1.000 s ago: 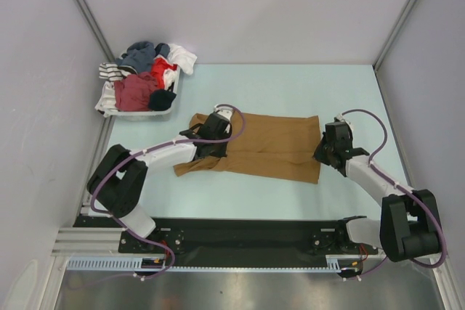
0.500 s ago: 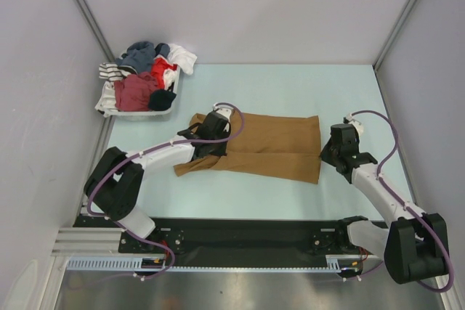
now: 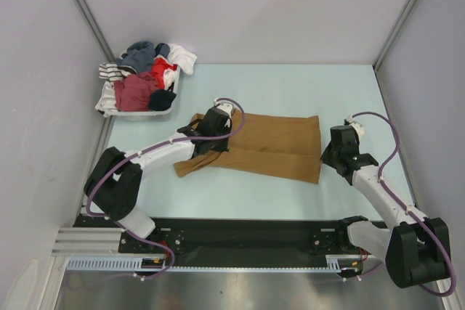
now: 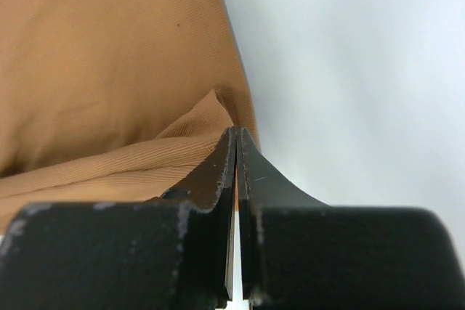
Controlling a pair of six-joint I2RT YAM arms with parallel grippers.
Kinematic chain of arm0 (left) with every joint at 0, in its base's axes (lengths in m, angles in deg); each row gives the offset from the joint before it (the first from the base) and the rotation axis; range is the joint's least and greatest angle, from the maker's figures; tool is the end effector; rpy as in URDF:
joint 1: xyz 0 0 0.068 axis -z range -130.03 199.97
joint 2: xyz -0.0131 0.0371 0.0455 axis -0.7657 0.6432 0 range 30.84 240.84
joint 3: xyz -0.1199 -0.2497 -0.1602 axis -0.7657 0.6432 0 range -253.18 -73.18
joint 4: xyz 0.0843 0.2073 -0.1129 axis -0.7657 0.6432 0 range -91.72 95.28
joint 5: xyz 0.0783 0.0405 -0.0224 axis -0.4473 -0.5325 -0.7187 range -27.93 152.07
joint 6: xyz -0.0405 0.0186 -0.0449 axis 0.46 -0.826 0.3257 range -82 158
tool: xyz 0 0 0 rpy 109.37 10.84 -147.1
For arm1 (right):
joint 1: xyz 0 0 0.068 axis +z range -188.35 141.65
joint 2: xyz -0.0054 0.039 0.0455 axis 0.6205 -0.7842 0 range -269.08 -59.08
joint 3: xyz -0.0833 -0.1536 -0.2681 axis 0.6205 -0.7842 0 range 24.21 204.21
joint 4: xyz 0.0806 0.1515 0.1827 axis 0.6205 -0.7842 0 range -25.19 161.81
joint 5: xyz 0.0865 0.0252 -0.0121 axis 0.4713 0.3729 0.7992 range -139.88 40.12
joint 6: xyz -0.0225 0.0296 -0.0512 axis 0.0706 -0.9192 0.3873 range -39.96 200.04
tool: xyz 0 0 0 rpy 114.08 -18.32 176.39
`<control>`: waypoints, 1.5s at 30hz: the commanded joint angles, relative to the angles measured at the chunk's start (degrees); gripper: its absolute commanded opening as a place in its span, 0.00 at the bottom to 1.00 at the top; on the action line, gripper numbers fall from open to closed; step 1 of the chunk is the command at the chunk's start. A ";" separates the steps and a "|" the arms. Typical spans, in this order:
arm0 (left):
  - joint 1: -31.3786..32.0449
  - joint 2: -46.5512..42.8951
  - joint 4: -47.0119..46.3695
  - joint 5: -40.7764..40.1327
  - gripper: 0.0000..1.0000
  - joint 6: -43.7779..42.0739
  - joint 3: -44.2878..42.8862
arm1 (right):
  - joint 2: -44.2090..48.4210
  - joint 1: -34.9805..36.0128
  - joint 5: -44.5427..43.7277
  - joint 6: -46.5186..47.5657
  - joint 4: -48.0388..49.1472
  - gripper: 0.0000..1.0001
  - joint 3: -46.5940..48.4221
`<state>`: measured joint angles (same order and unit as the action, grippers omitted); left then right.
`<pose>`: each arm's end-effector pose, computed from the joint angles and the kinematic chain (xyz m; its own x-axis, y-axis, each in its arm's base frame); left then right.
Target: Fold and stack the tank tops
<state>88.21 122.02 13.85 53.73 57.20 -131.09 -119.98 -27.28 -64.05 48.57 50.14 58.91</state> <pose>0.2674 -0.2017 0.2561 -0.7352 0.1650 -0.6574 0.3131 0.9429 -0.1134 0.1840 0.0239 0.2476 -0.6338 0.3917 -0.6670 0.3586 0.9128 0.1953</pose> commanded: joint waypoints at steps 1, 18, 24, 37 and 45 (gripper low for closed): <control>0.35 -3.11 -0.63 0.69 0.00 -0.04 -1.42 | 3.68 2.80 -1.73 -1.32 -2.41 0.00 0.90; 0.35 0.31 0.34 -3.44 0.00 2.15 -1.77 | -0.35 3.00 -5.60 -0.10 -2.33 0.00 3.44; 0.35 3.65 0.07 -4.31 0.00 3.03 -3.96 | -7.11 -0.87 -3.06 1.49 1.72 0.00 5.38; 0.17 9.02 2.97 -12.84 0.02 4.79 -7.48 | -19.77 -1.23 -0.06 0.88 8.05 0.05 9.68; 0.17 13.67 3.68 -12.32 0.01 5.23 -9.24 | -26.10 -1.49 -1.29 0.61 8.93 0.06 11.27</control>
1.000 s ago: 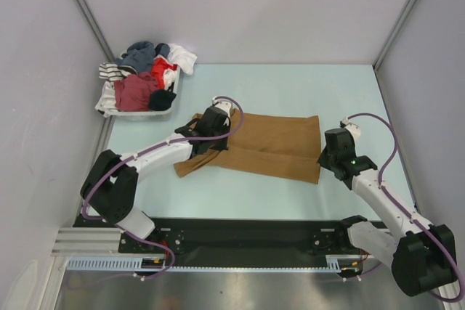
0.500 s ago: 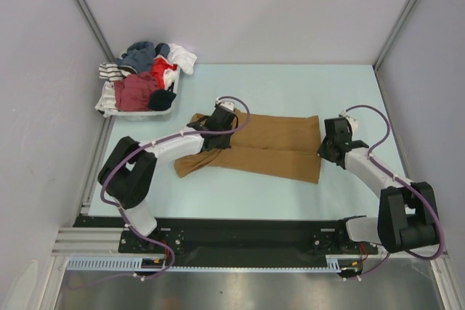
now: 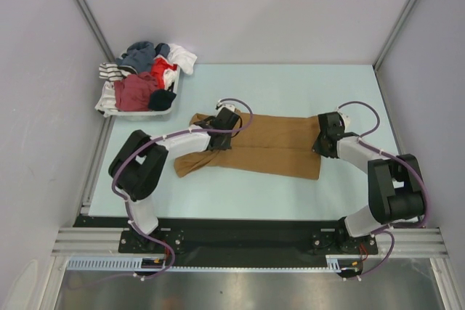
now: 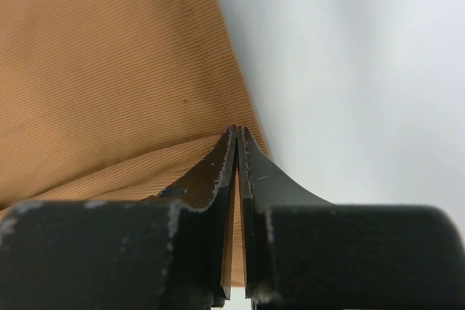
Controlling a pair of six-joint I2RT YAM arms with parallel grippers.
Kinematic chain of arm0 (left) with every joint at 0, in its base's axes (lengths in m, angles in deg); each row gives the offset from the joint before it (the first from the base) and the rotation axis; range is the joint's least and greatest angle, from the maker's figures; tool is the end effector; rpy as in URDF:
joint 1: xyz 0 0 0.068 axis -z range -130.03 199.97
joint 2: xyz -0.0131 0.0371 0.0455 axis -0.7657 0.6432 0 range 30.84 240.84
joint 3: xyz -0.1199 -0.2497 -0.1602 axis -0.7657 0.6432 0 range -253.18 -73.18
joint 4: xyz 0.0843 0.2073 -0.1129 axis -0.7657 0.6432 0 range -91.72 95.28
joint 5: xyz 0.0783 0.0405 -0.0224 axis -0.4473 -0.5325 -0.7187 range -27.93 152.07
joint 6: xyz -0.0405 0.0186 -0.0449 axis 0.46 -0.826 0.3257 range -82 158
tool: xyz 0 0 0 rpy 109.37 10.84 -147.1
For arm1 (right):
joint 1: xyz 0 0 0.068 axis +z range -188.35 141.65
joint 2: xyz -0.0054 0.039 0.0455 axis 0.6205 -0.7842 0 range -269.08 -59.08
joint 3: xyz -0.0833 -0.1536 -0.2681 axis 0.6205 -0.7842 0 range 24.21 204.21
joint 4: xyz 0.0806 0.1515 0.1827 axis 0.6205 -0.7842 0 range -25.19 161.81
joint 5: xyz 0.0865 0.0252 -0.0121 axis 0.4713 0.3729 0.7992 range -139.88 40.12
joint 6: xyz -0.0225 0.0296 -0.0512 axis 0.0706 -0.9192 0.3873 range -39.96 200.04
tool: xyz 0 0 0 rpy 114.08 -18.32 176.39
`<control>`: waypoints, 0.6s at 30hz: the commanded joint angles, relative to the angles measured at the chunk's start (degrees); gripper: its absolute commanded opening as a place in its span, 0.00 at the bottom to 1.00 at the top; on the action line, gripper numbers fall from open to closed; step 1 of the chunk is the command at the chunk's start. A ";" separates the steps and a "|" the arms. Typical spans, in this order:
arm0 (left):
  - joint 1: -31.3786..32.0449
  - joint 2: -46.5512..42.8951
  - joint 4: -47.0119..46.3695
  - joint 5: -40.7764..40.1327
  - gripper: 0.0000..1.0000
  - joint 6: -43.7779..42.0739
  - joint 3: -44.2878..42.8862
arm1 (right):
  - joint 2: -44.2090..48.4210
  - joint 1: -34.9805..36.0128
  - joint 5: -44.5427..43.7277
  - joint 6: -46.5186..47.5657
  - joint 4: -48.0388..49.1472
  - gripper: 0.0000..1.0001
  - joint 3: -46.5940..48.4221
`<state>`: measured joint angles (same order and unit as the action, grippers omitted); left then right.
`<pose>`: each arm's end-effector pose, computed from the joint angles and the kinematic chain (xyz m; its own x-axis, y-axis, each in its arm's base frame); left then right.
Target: Fold and stack the tank tops
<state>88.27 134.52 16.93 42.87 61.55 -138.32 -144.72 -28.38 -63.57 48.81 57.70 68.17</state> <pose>0.3072 -0.2223 0.2178 -0.7827 0.1372 -0.6071 0.1448 0.9888 0.0368 0.2764 0.0370 0.2145 -0.7158 0.3855 -0.5823 0.3904 0.9122 0.1241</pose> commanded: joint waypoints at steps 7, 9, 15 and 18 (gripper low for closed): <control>0.10 0.74 0.15 -1.72 0.08 0.97 -1.39 | -0.05 -1.10 -2.31 -0.24 0.66 0.24 1.56; 0.10 0.21 2.78 -4.16 0.17 0.79 -2.52 | 3.54 -1.19 -2.30 -0.42 0.31 0.33 1.48; -0.25 -4.88 7.89 -7.52 0.71 0.01 -5.43 | 8.66 -1.98 -1.51 1.51 -1.44 0.58 6.46; -0.68 -6.29 8.94 -8.39 0.78 -0.08 -7.10 | 7.25 -3.03 0.41 2.66 -2.24 0.52 9.29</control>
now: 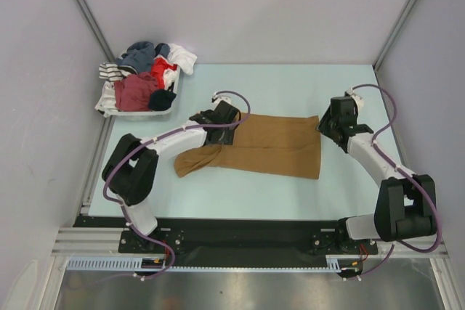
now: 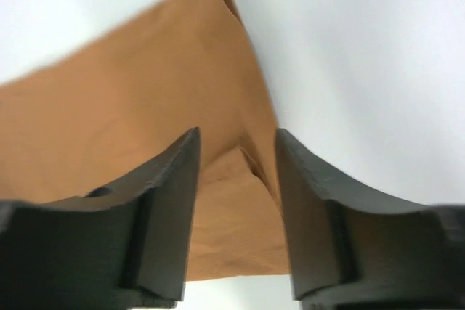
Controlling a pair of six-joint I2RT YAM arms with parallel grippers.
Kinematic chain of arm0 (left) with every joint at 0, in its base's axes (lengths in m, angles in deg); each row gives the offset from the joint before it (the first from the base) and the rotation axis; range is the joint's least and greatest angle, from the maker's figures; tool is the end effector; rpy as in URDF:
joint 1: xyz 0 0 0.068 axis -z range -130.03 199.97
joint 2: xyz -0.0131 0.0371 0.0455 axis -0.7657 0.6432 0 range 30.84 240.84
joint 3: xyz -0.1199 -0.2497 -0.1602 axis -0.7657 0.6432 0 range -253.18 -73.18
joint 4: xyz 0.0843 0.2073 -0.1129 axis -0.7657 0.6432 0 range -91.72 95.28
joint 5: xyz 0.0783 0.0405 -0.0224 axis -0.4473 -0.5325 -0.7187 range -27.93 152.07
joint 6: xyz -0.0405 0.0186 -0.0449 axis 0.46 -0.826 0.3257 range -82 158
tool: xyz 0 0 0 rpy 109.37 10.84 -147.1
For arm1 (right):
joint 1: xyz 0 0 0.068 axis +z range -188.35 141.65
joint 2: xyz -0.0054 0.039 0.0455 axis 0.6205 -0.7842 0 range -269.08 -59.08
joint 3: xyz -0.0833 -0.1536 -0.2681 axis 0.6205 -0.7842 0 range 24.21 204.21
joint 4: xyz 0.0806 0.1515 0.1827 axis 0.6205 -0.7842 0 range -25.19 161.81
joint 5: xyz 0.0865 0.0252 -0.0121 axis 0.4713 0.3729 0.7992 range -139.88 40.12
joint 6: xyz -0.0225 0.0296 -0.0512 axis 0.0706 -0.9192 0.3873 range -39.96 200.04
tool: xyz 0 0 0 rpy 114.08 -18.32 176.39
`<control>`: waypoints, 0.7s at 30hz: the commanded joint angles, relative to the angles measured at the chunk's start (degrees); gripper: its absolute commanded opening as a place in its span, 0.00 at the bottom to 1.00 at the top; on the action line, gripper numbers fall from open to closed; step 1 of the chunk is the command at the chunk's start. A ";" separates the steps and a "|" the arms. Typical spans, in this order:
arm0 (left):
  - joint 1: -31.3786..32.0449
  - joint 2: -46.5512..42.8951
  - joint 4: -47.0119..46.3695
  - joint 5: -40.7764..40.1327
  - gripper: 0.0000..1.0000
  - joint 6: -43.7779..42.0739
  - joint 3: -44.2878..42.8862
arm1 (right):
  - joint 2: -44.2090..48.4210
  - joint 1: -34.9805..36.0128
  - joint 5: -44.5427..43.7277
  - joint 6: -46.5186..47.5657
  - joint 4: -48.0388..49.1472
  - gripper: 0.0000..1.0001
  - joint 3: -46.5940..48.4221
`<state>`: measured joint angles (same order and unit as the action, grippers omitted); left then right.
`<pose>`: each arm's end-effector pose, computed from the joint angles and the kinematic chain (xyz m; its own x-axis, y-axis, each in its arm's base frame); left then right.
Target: Fold and stack the tank tops
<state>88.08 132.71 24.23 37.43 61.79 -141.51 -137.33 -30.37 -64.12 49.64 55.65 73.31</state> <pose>0.3052 -0.2136 0.2385 -0.7794 0.1453 -0.6094 0.0875 0.9884 0.1238 0.2736 0.0263 0.2721 -0.5887 0.4127 -0.6951 0.3879 0.8986 0.2050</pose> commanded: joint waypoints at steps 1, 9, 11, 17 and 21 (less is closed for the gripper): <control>-0.75 -4.57 1.82 -2.43 0.78 -0.50 -4.61 | -1.27 -1.48 2.62 2.00 -0.10 0.48 5.90; -5.49 -0.80 0.59 6.09 0.73 -1.29 -15.76 | -10.94 -5.09 9.58 1.04 2.28 0.37 14.35; -7.07 1.92 0.50 9.24 0.73 -0.33 -19.18 | -14.44 -5.35 10.55 -0.28 2.80 0.37 16.71; -10.24 10.01 2.43 13.65 0.73 4.76 -27.98 | -22.62 -5.26 10.90 -5.89 2.45 0.43 21.56; -11.48 13.96 1.47 18.48 0.74 5.91 -30.80 | -26.32 -5.26 10.46 -7.66 2.98 0.45 24.54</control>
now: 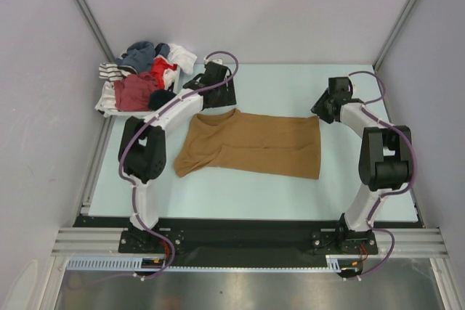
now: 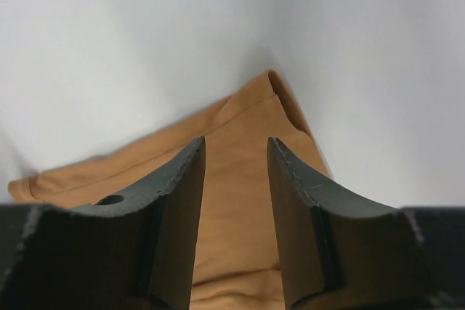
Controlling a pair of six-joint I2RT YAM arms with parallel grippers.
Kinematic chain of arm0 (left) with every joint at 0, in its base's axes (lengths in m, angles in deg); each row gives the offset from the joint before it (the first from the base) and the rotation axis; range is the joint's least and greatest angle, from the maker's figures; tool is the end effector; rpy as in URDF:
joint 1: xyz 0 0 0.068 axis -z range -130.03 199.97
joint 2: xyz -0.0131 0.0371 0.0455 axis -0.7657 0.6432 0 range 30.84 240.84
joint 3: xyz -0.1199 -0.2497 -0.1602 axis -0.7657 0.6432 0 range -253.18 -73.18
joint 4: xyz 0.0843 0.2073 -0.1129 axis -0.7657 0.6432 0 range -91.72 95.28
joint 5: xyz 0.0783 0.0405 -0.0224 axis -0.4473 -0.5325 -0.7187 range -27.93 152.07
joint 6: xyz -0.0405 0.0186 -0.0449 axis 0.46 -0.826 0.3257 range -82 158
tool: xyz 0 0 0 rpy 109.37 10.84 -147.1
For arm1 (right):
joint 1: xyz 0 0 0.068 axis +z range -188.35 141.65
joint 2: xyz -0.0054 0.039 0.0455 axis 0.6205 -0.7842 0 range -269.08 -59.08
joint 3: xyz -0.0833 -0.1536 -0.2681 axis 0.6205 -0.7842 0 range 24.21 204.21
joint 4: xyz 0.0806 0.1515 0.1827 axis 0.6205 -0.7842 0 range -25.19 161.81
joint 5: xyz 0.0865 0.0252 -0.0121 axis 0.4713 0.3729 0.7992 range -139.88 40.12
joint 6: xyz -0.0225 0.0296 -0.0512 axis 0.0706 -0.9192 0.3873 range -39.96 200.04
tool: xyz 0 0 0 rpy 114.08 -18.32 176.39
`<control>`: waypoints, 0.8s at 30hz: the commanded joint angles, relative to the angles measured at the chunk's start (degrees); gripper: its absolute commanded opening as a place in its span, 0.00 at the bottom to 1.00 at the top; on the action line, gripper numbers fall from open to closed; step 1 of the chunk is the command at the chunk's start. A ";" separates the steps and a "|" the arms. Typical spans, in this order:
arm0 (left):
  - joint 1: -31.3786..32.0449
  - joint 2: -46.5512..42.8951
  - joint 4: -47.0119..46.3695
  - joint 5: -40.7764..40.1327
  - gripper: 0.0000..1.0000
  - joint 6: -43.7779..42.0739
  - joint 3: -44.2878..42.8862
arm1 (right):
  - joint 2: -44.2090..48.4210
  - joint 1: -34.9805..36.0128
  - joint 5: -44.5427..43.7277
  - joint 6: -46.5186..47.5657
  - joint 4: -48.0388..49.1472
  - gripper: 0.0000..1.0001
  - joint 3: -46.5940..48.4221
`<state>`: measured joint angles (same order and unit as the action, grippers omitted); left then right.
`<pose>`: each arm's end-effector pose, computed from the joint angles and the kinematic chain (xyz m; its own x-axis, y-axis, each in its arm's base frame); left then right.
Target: Fold and stack the tank tops
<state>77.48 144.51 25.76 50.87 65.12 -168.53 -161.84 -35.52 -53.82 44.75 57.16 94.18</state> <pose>0.4219 -0.2091 0.2960 -0.7178 -0.1304 -0.6840 0.0065 0.9810 -0.1939 0.4003 0.0165 0.2521 -0.6021 0.5472 -0.5814 0.4226 0.8363 0.3494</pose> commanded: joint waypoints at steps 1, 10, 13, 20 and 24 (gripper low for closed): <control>-1.05 2.87 0.20 5.40 0.74 2.16 -5.36 | -2.44 -0.19 -0.01 -2.59 1.38 0.45 4.03; -1.05 9.82 1.79 7.42 0.68 -0.83 -9.24 | -7.97 -0.11 -3.88 2.06 0.59 0.40 6.66; -0.96 10.43 0.82 8.56 0.66 -1.01 -9.06 | -8.86 -0.11 -4.75 3.29 0.59 0.39 7.19; -1.05 11.93 0.46 10.06 0.64 -2.24 -9.59 | -11.58 -0.19 -6.34 5.67 -0.11 0.38 9.12; -0.96 13.33 0.64 10.76 0.62 -2.94 -10.38 | -12.55 -0.19 -5.11 6.02 0.68 0.34 9.21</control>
<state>76.52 156.84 27.56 59.98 63.91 -175.76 -173.24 -35.52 -58.59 49.23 56.89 101.18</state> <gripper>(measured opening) 0.623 0.355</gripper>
